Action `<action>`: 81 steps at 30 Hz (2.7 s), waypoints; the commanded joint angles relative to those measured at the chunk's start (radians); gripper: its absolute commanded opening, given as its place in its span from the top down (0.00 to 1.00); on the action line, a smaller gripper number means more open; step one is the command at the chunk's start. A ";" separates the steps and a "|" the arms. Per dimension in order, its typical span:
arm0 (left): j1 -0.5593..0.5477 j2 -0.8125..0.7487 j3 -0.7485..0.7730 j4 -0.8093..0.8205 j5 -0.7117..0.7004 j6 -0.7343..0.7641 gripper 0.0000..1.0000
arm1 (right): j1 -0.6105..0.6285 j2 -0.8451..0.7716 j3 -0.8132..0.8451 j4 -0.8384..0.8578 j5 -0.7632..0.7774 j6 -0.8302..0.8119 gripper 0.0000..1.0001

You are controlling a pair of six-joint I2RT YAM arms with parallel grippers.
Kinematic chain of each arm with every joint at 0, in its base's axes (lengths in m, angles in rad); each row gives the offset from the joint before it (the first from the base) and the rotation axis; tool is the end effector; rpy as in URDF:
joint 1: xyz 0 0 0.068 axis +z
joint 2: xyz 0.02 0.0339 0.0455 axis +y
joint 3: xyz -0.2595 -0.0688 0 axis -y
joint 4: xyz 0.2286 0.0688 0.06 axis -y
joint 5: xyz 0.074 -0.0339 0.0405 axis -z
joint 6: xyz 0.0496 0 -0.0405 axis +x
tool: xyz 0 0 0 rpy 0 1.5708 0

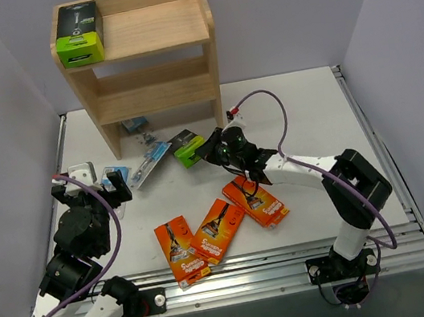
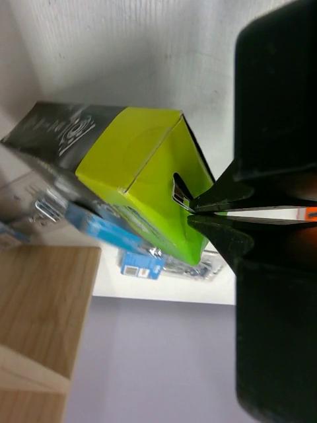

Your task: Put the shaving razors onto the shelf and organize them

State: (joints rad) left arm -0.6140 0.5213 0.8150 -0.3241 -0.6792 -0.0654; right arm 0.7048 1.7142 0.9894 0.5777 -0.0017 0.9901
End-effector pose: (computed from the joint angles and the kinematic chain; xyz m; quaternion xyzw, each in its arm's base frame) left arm 0.1070 -0.0373 0.3629 -0.0399 0.7143 0.0067 0.6987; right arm 0.2972 0.2529 0.2456 0.1071 0.7495 0.4901 0.4319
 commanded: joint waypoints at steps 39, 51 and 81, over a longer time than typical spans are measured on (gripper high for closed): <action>-0.013 -0.009 0.006 0.039 -0.033 0.010 0.03 | 0.116 -0.248 0.157 -0.260 0.011 -0.061 1.00; -0.018 -0.006 0.006 0.039 -0.028 0.010 0.03 | 0.119 -0.238 0.206 -0.393 0.052 -0.097 1.00; -0.033 -0.018 0.004 0.042 -0.033 0.013 0.03 | 0.127 -0.153 0.469 -0.739 0.210 -0.284 0.28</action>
State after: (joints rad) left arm -0.6407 0.5133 0.8146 -0.3241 -0.7036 -0.0631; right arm 0.8200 1.5425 1.3643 -0.0750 0.1486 0.7719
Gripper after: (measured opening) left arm 0.970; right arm 0.702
